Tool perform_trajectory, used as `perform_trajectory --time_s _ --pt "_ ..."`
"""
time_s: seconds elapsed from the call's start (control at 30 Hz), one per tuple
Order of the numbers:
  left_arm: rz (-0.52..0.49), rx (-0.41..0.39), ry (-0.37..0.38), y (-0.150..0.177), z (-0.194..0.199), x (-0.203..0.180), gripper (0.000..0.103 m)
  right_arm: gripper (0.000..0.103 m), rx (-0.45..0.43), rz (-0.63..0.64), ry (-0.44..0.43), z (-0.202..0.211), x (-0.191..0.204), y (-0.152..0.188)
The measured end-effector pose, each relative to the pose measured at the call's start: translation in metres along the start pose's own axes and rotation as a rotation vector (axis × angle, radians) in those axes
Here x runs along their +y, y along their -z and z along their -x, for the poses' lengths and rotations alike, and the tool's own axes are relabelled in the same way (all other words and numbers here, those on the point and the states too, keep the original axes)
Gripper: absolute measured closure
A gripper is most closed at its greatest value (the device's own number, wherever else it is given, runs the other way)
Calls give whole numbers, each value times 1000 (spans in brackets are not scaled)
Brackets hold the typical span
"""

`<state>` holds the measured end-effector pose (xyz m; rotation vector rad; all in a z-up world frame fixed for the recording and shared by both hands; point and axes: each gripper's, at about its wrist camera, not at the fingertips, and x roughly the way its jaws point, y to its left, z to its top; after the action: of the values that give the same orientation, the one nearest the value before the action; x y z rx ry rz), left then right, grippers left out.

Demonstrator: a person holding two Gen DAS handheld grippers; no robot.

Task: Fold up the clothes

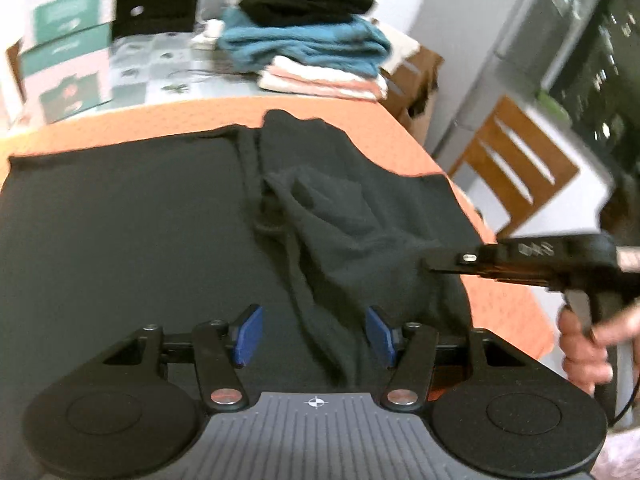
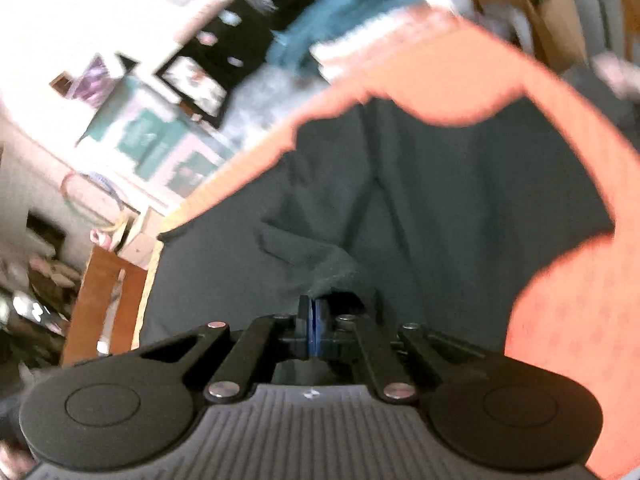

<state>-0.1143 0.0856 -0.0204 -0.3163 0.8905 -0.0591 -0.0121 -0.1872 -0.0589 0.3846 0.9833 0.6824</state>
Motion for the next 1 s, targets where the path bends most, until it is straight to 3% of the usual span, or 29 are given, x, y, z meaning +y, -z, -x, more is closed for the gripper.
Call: perform_trajectory --time_s 0.1,0.2,0.3,0.37,0.47,0.5,0.57,0.67,0.77,0.83,1.0 --pt "50 -12 11 -2 7 13 43 101 -25 270 11 13 45 3" --pt "81 -1 18 -2 6 21 42 101 55 554 4 7 88 23" --pt "80 15 20 0 4 25 42 100 172 702 -27 -11 110 47" --pt "50 25 24 3 3 22 42 98 221 705 -60 -15 114 55" --pt "-9 49 30 9 0 17 42 95 215 662 -50 -9 111 54" --pt "-30 60 35 11 -4 14 42 94 204 646 -31 -7 107 54" --pt "-67 80 43 16 -10 10 42 81 181 619 13 -3 99 53" --pt "-135 109 33 22 -24 1 43 78 155 638 106 -4 79 55" --pt "-202 119 14 26 -36 -7 60 78 169 686 158 -21 65 58" --pt "-242 117 9 28 -40 -10 85 78 177 702 156 -27 62 61" --pt "-257 99 32 27 -40 -12 100 80 200 734 157 -41 57 67"
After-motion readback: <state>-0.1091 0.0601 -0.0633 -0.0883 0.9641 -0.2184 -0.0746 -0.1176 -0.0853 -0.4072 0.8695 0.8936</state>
